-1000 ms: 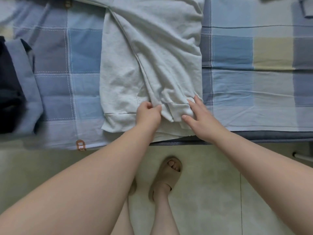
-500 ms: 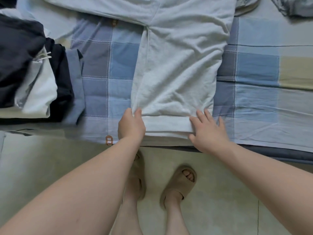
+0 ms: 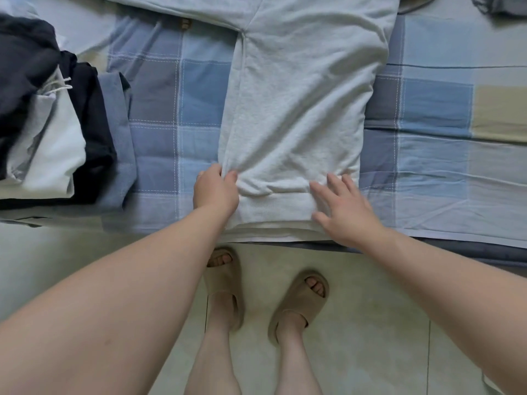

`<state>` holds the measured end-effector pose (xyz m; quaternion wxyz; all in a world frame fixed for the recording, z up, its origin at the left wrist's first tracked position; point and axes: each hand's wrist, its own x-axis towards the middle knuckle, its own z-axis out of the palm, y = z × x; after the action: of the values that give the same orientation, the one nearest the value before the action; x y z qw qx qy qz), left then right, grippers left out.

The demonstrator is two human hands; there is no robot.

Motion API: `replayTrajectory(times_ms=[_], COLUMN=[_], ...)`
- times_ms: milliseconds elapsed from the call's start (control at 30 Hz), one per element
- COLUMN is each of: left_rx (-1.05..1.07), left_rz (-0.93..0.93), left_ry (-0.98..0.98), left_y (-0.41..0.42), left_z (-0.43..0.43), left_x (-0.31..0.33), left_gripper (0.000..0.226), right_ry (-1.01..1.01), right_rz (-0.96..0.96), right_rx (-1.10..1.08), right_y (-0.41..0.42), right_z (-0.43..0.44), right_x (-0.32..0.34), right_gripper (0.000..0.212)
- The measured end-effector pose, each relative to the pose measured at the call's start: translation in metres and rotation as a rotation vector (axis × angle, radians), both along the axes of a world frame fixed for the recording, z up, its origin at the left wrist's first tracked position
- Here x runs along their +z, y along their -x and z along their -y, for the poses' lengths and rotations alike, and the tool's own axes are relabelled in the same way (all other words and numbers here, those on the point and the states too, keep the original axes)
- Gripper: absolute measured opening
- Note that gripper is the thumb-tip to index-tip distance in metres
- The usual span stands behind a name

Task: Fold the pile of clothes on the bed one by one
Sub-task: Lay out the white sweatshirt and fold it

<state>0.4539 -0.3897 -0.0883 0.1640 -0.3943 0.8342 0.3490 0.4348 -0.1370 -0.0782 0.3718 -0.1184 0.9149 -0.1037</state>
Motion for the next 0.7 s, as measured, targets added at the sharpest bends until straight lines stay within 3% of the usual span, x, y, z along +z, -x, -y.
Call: replayTrajectory(times_ms=[167, 267, 333, 467, 567, 700], left_rx=[0.185, 0.237, 0.223, 0.121, 0.158, 0.077], left_rz=[0.021, 0.06, 0.071, 0.135, 0.074, 0.014], left_ry=[-0.007, -0.092, -0.153, -0.249, -0.303, -0.197], left_y=[-0.008, -0.008, -0.01, -0.018, -0.021, -0.032], left_z=[0.014, 0.009, 0.007, 0.014, 0.013, 0.0], left_x=[-0.007, -0.011, -0.012, -0.018, -0.023, -0.018], left_gripper=[0.028, 0.03, 0.041, 0.055, 0.045, 0.026], right_ry=[0.047, 0.205, 0.206, 0.304, 0.307, 0.355], right_rz=[0.022, -0.142, -0.233, 0.048, 0.135, 0.309], right_rx=[0.016, -0.267, -0.501, -0.912, -1.028, -1.238], right_y=[-0.022, -0.019, -0.015, 0.0, 0.013, 0.019], right_z=[0.007, 0.006, 0.001, 0.001, 0.003, -0.002], right_x=[-0.008, -0.005, -0.004, -0.012, -0.018, -0.02], right_gripper=[0.062, 0.063, 0.082, 0.103, 0.088, 0.059])
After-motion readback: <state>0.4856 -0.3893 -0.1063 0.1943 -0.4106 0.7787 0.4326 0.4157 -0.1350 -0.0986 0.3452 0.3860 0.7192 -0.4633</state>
